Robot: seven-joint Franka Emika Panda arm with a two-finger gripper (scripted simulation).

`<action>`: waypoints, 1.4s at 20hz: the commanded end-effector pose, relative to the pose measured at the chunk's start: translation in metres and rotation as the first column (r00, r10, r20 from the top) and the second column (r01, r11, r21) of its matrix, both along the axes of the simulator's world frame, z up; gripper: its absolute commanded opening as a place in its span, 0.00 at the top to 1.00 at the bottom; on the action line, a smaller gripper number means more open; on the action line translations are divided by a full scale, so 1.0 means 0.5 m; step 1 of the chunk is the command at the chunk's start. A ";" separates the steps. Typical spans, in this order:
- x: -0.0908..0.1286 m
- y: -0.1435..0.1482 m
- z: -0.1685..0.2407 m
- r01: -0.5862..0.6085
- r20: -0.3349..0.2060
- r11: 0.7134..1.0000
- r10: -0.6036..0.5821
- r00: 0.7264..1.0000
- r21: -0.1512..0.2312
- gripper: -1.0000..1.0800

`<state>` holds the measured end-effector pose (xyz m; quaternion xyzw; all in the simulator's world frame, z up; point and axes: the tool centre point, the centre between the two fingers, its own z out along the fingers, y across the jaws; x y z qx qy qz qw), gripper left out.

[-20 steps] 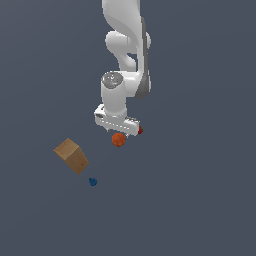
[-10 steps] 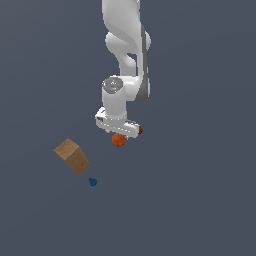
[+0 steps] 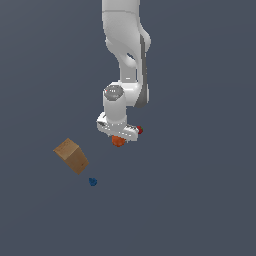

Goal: Pick up a designated object from a clutter of objects.

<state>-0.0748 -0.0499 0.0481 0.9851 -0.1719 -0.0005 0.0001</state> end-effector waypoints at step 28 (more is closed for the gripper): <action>-0.008 0.022 0.126 0.000 0.002 1.000 0.000 1.000 0.000 1.00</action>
